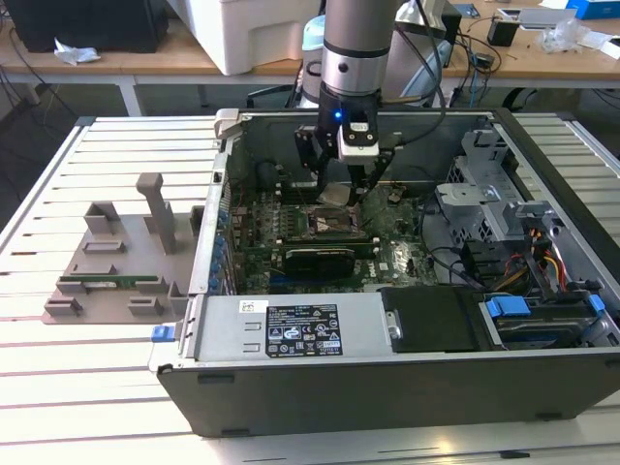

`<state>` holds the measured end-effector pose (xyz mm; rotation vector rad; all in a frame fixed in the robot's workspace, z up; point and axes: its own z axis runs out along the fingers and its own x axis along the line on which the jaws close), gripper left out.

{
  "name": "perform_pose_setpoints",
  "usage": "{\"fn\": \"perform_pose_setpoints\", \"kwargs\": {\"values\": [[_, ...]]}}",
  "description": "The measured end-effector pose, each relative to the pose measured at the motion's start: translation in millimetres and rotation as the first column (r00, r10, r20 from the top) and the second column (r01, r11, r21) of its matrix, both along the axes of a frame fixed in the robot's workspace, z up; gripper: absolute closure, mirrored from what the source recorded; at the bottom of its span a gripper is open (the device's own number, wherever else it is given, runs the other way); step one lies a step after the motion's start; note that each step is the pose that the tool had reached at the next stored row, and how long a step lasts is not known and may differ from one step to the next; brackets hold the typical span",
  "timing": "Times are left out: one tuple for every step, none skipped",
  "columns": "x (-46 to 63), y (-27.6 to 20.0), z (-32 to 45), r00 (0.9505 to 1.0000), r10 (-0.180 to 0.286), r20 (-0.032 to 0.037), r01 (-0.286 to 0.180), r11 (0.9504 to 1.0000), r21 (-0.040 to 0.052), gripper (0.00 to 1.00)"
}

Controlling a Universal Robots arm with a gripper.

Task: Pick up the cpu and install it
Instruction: 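Place the cpu into insertion slot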

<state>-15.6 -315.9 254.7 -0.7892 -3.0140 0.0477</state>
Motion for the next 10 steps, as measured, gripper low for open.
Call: {"fn": "perform_pose_setpoints", "kwargs": {"values": [[0.0, 0.0, 0.0, 0.9999, -0.012, 0.0000, 0.012, 0.9999, -0.0007, 0.45], [0.0, 0.0, 0.0, 0.9997, -0.026, 0.0001, 0.026, 0.9997, -0.0014, 0.45], [0.0, 0.0, 0.0, 0.9987, -0.052, 0.0001, 0.052, 0.9986, -0.0028, 0.45], [0.0, 0.0, 0.0, 0.9980, -0.064, 0.0001, 0.064, 0.9979, -0.0035, 0.45], [0.0, 0.0, 0.0, 0.9963, -0.086, 0.0002, 0.086, 0.9962, -0.0047, 0.45], [0.0, 0.0, 0.0, 0.9946, -0.104, 0.0003, 0.104, 0.9946, -0.0055, 0.45], [0.0, 0.0, -0.1, 0.9934, -0.115, 0.0003, 0.115, 0.9934, -0.0061, 0.45], [0.0, 0.0, -0.1, 0.9900, -0.141, 0.0005, 0.141, 0.9900, -0.0074, 0.45], [0.0, 0.0, -0.1, 0.9882, -0.153, 0.0006, 0.153, 0.9881, -0.0081, 0.45], [0.0, 0.0, -0.1, 0.9865, -0.164, 0.0007, 0.164, 0.9865, -0.0086, 0.45]]}}
